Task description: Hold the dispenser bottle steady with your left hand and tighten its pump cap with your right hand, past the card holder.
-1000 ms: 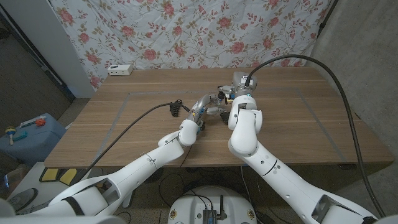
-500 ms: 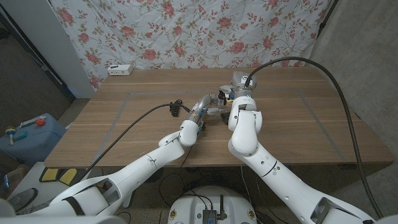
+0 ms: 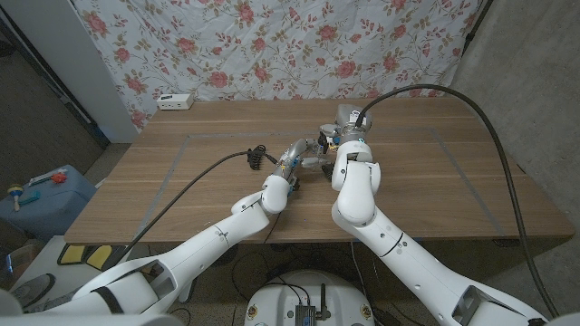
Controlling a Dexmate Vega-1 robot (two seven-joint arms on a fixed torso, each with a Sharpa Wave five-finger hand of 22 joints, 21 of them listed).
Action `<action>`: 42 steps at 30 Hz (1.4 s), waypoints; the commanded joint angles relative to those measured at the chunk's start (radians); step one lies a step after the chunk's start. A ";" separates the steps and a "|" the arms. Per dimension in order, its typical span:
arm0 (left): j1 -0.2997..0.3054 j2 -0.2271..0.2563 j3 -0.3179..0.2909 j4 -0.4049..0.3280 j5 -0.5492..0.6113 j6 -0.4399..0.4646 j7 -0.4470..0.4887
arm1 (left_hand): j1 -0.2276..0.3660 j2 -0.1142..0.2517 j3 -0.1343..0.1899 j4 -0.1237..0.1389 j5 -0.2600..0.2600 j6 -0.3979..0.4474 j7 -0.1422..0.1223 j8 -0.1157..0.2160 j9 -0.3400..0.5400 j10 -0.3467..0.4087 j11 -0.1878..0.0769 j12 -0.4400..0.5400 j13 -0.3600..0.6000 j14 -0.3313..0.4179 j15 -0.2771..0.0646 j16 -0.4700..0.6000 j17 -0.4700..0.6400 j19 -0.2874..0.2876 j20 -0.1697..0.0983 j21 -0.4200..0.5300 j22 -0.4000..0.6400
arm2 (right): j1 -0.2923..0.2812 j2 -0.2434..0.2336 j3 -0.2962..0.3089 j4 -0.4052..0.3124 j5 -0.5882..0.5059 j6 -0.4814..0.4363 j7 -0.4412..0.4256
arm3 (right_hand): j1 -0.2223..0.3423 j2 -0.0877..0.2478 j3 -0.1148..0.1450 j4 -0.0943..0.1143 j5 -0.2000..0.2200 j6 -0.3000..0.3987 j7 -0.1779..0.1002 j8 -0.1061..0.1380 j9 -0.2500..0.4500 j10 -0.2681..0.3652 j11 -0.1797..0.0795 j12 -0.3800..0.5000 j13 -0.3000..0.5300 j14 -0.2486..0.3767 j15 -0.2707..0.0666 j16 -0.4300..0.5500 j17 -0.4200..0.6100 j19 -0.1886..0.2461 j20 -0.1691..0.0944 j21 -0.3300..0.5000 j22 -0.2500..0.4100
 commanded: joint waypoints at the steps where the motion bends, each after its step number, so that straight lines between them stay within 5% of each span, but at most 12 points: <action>1: 0.001 -0.003 0.002 0.006 -0.004 -0.004 0.004 | -0.082 0.140 0.076 0.070 0.004 0.191 -0.033 0.006 0.002 0.028 -0.015 -0.006 0.005 0.022 -0.080 0.006 0.005 0.005 -0.106 0.000 0.003 | 0.014 -0.010 -0.016 0.005 0.045 -0.026 -0.047 | 0.019 0.012 0.015 -0.002 0.003 0.016 -0.002 -0.002 -0.008 0.015 -0.006 0.002 0.000 0.012 -0.005 0.003 -0.001 0.009 -0.002 -0.001 0.003; 29: -0.009 -0.014 0.006 0.031 -0.011 -0.015 0.001 | -0.074 0.141 0.081 0.061 0.005 0.197 -0.023 0.006 0.002 0.034 -0.010 -0.009 0.008 0.022 -0.082 0.009 0.008 0.004 -0.105 0.000 0.003 | 0.068 -0.056 -0.080 -0.002 0.199 -0.089 -0.148 | 0.092 0.046 0.044 -0.013 -0.002 0.032 0.004 0.036 -0.024 0.079 -0.027 0.001 -0.008 0.065 -0.043 0.005 -0.007 0.016 -0.012 -0.004 0.002; 34: -0.010 -0.013 0.007 0.033 -0.011 -0.018 0.000 | -0.074 0.142 0.082 0.061 0.005 0.196 -0.022 0.005 0.002 0.034 -0.009 -0.010 0.009 0.022 -0.080 0.009 0.008 0.004 -0.105 0.000 0.003 | 0.079 -0.066 -0.099 0.001 0.193 -0.111 -0.152 | 0.061 0.022 0.021 0.004 -0.007 0.026 0.007 0.049 -0.027 0.074 -0.024 -0.009 -0.009 0.067 -0.034 0.003 -0.003 0.018 -0.011 -0.005 0.003; 42: -0.014 -0.014 0.007 0.039 -0.013 -0.022 -0.003 | -0.068 0.141 0.082 0.057 0.005 0.194 -0.019 0.004 0.002 0.034 -0.005 -0.011 0.010 0.020 -0.080 0.011 0.011 0.004 -0.105 0.000 0.003 | 0.098 -0.093 -0.121 -0.006 0.182 -0.131 -0.121 | -0.029 -0.025 -0.025 0.036 -0.012 0.003 0.012 0.039 -0.034 0.057 -0.009 -0.026 -0.007 0.061 -0.021 -0.004 0.007 0.016 -0.002 -0.006 0.004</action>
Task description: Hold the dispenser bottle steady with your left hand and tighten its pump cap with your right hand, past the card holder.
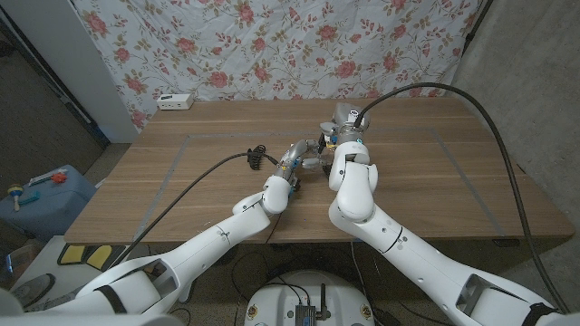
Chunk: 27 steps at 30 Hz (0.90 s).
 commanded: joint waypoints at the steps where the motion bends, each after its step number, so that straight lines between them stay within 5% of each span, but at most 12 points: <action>1: -0.008 -0.002 0.003 0.013 -0.003 -0.014 -0.006 | -0.068 0.142 0.073 0.065 0.005 0.194 -0.018 0.003 0.004 0.021 -0.014 0.000 0.005 0.021 -0.078 0.008 0.006 0.004 -0.105 0.000 0.003 | 0.027 -0.037 -0.035 -0.006 -0.002 -0.035 0.022 | -0.062 -0.020 -0.029 0.020 -0.004 -0.024 -0.001 -0.014 -0.001 -0.010 0.006 -0.010 0.002 0.001 -0.017 -0.004 0.010 0.003 0.011 -0.002 0.004; 11: -0.008 -0.003 0.000 0.014 -0.003 -0.009 -0.001 | -0.061 0.141 0.074 0.061 0.005 0.191 -0.014 0.001 0.004 0.020 -0.012 -0.001 0.007 0.019 -0.077 0.009 0.007 0.004 -0.105 0.001 0.003 | 0.032 -0.064 -0.039 -0.013 -0.028 -0.045 0.045 | -0.113 -0.037 -0.053 0.032 0.001 -0.102 -0.006 -0.067 0.004 -0.023 0.017 -0.017 0.006 -0.003 -0.004 -0.007 0.017 0.004 0.019 -0.001 0.005; 27: -0.009 -0.003 -0.003 0.023 -0.005 -0.018 0.008 | -0.063 0.143 0.074 0.066 0.003 0.192 -0.013 0.000 0.004 0.021 -0.014 -0.003 0.010 0.020 -0.077 0.009 0.006 0.002 -0.106 0.000 0.003 | -0.014 -0.124 0.026 -0.086 0.002 0.012 0.028 | -0.128 -0.043 -0.063 0.021 0.005 -0.279 -0.014 -0.175 0.013 -0.067 0.034 -0.027 0.012 -0.024 0.000 -0.020 0.021 0.004 0.019 -0.003 0.004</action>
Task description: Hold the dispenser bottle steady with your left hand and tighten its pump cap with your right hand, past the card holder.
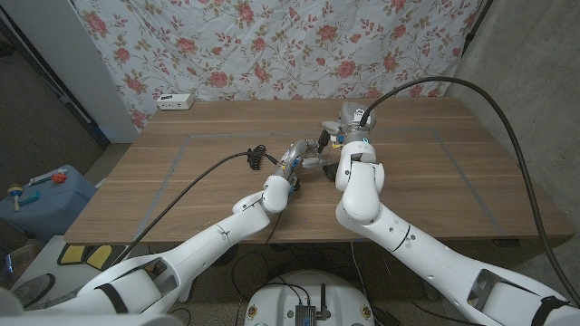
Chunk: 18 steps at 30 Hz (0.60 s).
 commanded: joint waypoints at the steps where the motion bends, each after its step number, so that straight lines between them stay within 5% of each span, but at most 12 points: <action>1: -0.001 -0.002 -0.004 0.009 -0.004 -0.006 0.008 | -0.063 0.143 0.070 0.071 0.003 0.185 -0.021 0.004 0.001 0.018 -0.011 0.001 0.005 0.021 -0.076 0.001 0.001 0.002 -0.106 0.000 0.003 | -0.038 -0.052 0.050 -0.062 0.038 0.052 -0.021 | -0.007 -0.002 -0.007 -0.001 0.005 -0.057 0.001 -0.032 0.006 -0.017 0.001 -0.003 0.005 -0.014 0.002 -0.010 0.004 -0.001 0.007 -0.004 0.004; 18: 0.005 -0.002 -0.011 0.003 -0.012 -0.012 0.011 | -0.064 0.142 0.071 0.071 0.003 0.186 -0.023 0.003 0.001 0.020 -0.009 0.000 0.008 0.022 -0.081 -0.001 -0.002 0.003 -0.108 0.001 0.003 | -0.115 -0.191 0.193 -0.213 0.327 0.171 -0.082 | 0.029 0.017 0.008 -0.030 0.007 -0.294 -0.032 -0.164 0.017 -0.141 0.005 -0.014 0.009 -0.117 0.014 -0.049 -0.003 -0.074 0.002 -0.017 0.002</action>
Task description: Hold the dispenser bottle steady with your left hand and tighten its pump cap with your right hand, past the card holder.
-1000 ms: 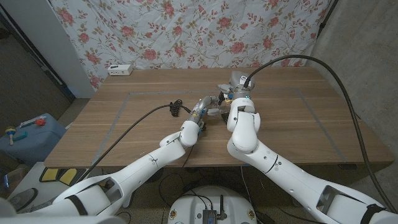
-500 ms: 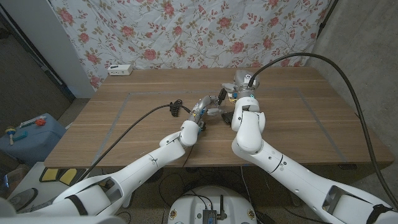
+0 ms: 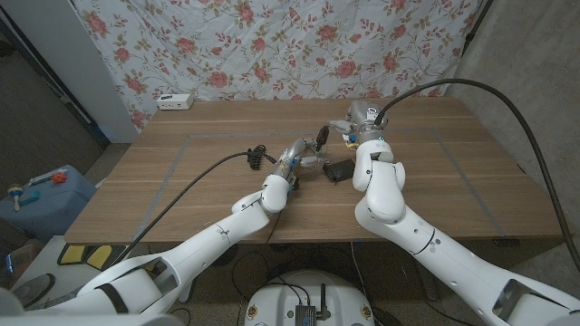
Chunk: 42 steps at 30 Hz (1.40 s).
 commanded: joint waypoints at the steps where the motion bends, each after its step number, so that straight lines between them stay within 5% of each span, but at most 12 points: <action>1: 0.004 0.002 -0.001 -0.006 -0.001 -0.002 0.000 | -0.064 0.141 0.070 0.070 0.003 0.184 -0.025 0.007 0.001 0.020 -0.009 0.002 0.003 0.022 -0.080 -0.001 0.002 0.003 -0.108 0.001 0.003 | -0.040 -0.101 0.083 -0.095 0.187 0.071 -0.029 | 0.021 0.005 0.007 -0.013 0.008 -0.056 -0.020 -0.033 0.004 -0.044 -0.013 -0.004 0.005 -0.031 0.004 -0.009 -0.001 -0.024 0.002 -0.004 0.002; 23: -0.001 0.019 -0.001 -0.024 0.007 0.000 -0.022 | -0.058 0.142 0.072 0.067 0.003 0.179 -0.022 0.004 0.002 0.015 -0.005 -0.002 0.006 0.020 -0.079 0.000 0.003 0.003 -0.108 0.001 0.003 | 0.001 -0.261 0.103 -0.184 0.402 0.084 -0.010 | 0.157 0.001 0.046 -0.041 0.014 -0.314 -0.137 -0.180 0.013 -0.234 -0.018 -0.006 0.006 -0.170 0.040 -0.021 -0.012 -0.072 0.020 -0.001 0.002; 31: -0.004 0.020 -0.003 -0.025 0.007 0.004 -0.029 | -0.057 0.145 0.072 0.069 0.003 0.177 -0.018 0.002 0.002 0.014 -0.005 -0.004 0.007 0.018 -0.079 0.000 0.004 0.003 -0.107 0.001 0.003 | 0.038 -0.320 0.097 -0.194 0.468 0.121 0.014 | 0.233 -0.013 0.063 -0.042 0.019 -0.403 -0.152 -0.229 0.016 -0.307 -0.017 -0.004 0.006 -0.235 0.054 -0.024 -0.014 -0.104 0.028 -0.003 0.001; 42: -0.010 0.017 0.000 -0.016 0.008 -0.001 -0.034 | -0.054 0.146 0.073 0.068 0.003 0.174 -0.017 0.000 0.002 0.011 -0.003 -0.006 0.009 0.014 -0.079 -0.002 0.004 0.002 -0.105 0.000 0.003 | 0.086 -0.370 0.083 -0.191 0.537 0.162 0.048 | 0.304 -0.027 0.075 -0.037 0.027 -0.497 -0.153 -0.274 0.021 -0.414 -0.025 -0.004 0.007 -0.326 0.095 -0.025 -0.014 -0.164 0.113 -0.008 0.000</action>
